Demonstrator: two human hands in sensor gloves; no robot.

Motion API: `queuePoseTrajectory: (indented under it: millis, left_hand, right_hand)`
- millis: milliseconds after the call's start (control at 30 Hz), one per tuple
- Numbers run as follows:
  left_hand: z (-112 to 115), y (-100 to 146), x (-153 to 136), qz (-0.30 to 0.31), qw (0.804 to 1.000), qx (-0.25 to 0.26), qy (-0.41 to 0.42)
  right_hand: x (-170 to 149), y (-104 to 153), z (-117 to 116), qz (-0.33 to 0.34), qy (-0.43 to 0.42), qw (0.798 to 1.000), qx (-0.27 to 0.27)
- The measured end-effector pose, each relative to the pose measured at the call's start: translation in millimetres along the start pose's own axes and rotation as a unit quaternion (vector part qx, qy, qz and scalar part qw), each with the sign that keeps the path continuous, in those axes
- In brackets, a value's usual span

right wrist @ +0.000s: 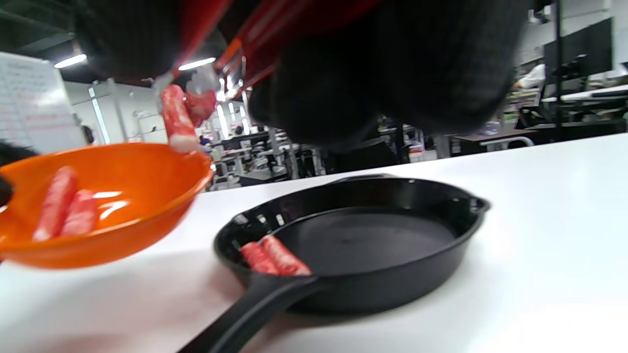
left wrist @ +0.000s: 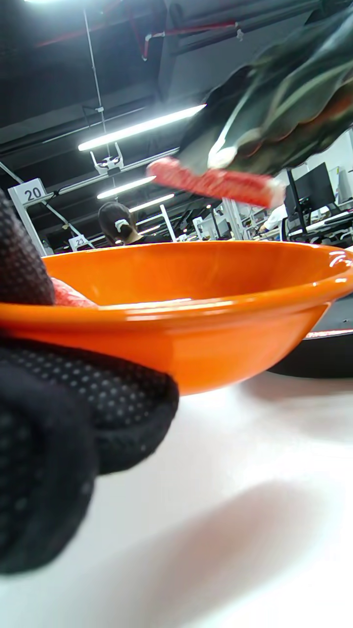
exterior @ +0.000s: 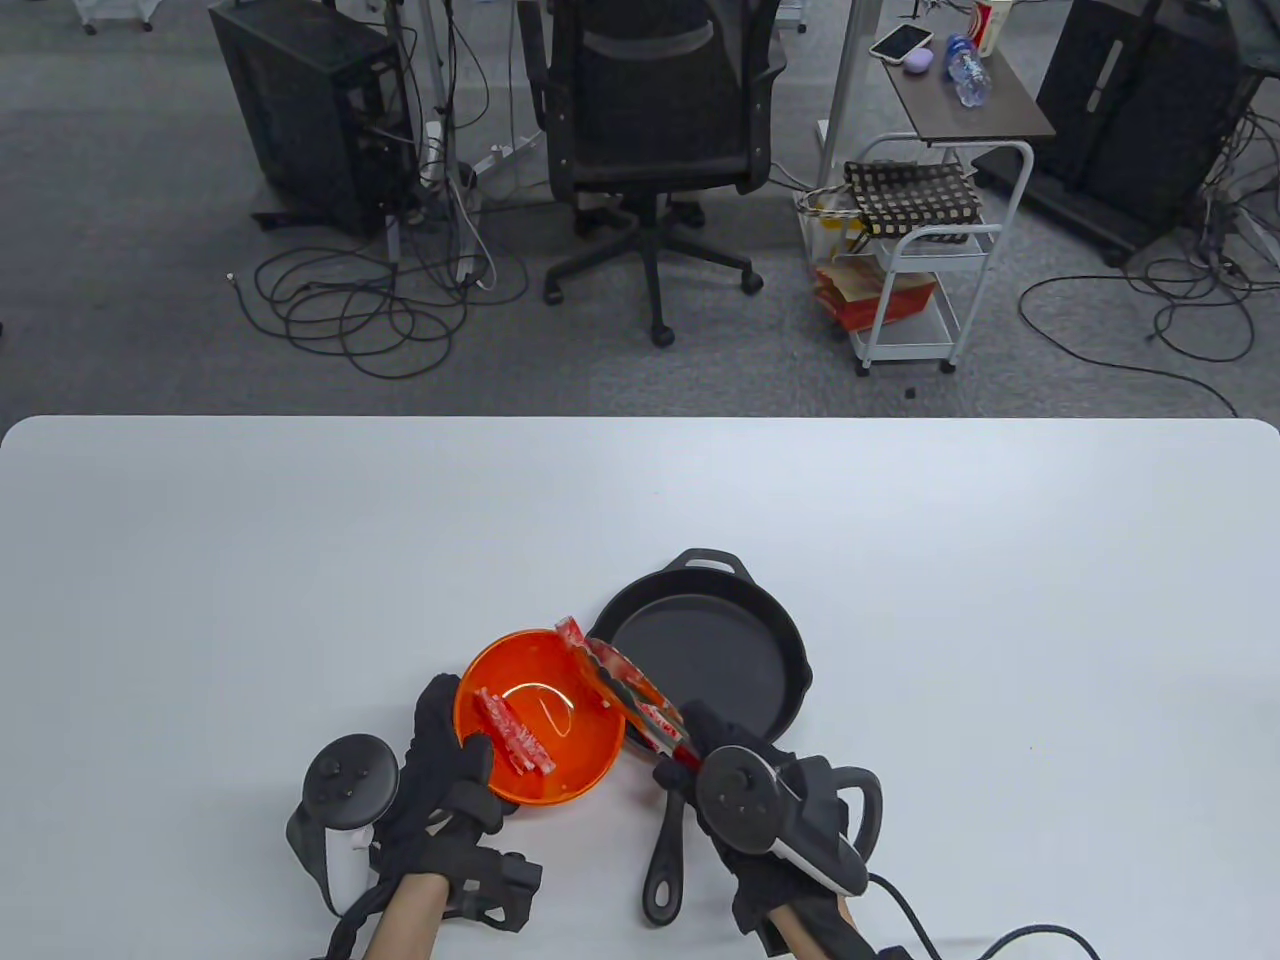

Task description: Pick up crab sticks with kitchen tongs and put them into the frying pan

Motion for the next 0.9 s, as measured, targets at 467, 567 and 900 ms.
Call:
queuePoseTrajectory:
  millis: [467, 567, 900]
  left_hand:
    - [-8, 0, -2, -0.008, 1.0, 0.016, 0.016]
    - [-8, 0, -2, -0.008, 1.0, 0.016, 0.017]
    - [-7, 0, -3, -0.01, 1.0, 0.013, 0.014]
  right_hand:
    - [-52, -12, -36, -0.08, 0.055, 0.988, 0.117]
    - [-51, -13, -39, -0.081, 0.069, 0.985, 0.138]
    - [-46, -14, -44, -0.077, 0.086, 0.982, 0.149]
Point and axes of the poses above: the tracker on the back of each hand, its own x axis roughly to the thumb side, its own y axis roughly from the fingertips to the wrist, z = x × y, the point moved 1 cm from there along -y, roughly from the wrist to the fingertips, and after that the axes turned 10 degrees about z, right-handed, at the moved point
